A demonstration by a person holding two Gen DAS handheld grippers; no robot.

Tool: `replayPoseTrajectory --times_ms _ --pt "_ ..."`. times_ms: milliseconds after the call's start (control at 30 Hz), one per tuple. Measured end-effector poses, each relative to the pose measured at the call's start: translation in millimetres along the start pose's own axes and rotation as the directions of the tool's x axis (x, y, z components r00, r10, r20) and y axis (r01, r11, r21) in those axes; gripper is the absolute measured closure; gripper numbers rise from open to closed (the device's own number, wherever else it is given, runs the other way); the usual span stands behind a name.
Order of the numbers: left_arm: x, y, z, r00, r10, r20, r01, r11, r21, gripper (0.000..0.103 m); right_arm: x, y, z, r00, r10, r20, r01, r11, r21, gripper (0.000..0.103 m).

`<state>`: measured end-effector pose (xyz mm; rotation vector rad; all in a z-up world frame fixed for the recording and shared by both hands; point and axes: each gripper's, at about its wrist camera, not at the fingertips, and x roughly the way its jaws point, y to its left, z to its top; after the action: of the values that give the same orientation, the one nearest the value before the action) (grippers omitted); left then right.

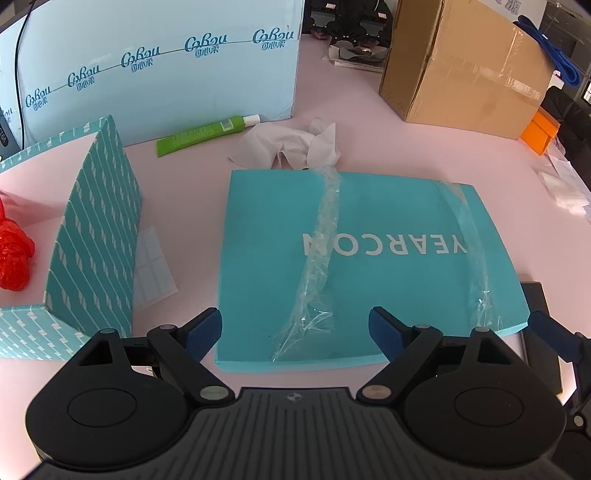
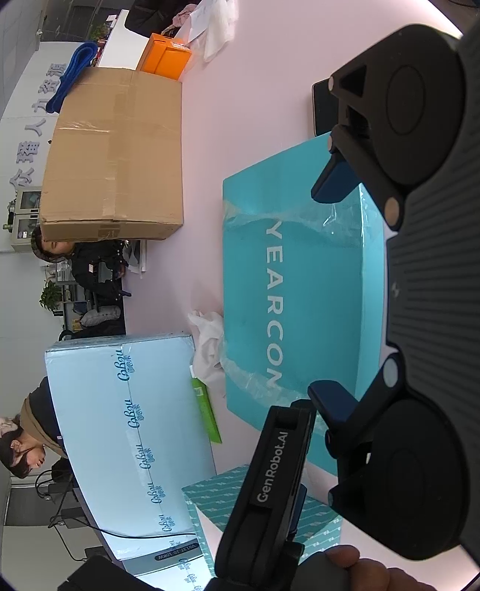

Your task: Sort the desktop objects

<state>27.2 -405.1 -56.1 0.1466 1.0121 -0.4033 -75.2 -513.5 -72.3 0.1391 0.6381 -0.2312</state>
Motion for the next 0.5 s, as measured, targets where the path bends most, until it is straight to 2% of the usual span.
replayPoseTrajectory --times_ms 500 --pt "9 -11 -7 0.999 0.005 -0.036 -0.005 1.0 -0.003 0.018 4 -15 -8 1.0 -0.003 -0.029 0.004 1.0 0.018 0.0"
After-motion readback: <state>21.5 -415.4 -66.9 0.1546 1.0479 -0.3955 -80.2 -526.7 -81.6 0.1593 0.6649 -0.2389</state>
